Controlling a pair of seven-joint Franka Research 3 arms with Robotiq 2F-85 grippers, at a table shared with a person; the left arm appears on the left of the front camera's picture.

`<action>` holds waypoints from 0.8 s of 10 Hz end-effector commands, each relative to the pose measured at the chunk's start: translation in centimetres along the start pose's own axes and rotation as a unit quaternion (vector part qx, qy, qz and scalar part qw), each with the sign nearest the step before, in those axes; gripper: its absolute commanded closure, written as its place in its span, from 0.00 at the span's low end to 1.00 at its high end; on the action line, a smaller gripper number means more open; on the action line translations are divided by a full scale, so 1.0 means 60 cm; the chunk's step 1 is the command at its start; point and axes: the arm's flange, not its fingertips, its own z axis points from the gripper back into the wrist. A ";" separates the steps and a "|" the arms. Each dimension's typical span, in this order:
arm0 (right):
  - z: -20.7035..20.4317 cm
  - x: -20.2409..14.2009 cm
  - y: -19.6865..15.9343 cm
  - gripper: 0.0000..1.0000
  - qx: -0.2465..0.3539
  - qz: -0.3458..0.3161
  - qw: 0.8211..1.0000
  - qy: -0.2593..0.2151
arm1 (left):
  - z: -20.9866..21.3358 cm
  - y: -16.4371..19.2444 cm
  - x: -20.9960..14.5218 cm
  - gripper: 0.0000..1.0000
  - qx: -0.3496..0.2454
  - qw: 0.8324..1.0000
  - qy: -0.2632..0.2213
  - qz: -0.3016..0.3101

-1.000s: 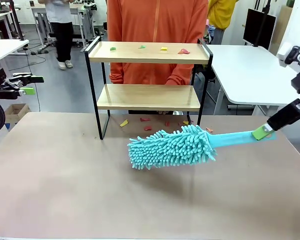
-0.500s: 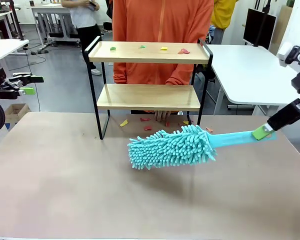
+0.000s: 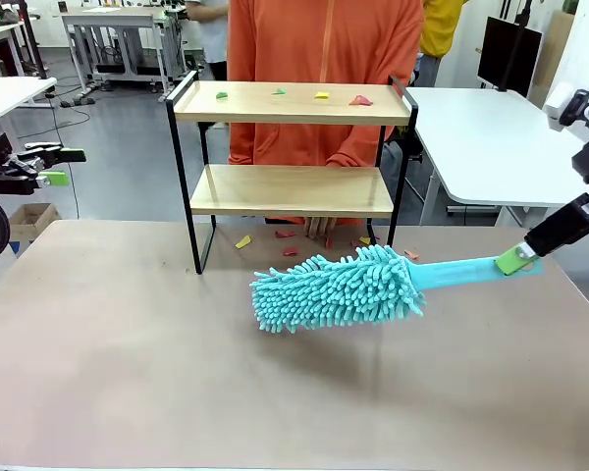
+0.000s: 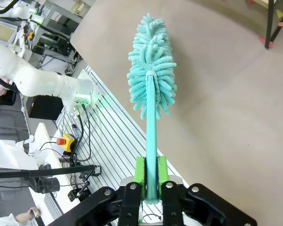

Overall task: Clean the shelf.
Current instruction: Clean the specific section of the Shelf indicated by the human with the Duster.

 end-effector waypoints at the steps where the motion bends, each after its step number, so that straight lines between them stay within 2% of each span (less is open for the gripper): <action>1: 0.001 0.002 0.009 0.86 0.001 0.000 1.000 -0.003 | 0.000 -0.003 0.003 0.00 -0.001 1.000 -0.004 -0.008; 6: 0.000 0.000 0.000 0.86 0.000 0.000 1.000 0.000 | 0.000 -0.003 0.003 0.00 -0.001 1.000 -0.004 -0.008; 8: -0.035 0.031 0.049 0.86 -0.025 -0.031 0.998 -0.051 | 0.000 -0.003 0.003 0.00 -0.001 1.000 -0.004 -0.008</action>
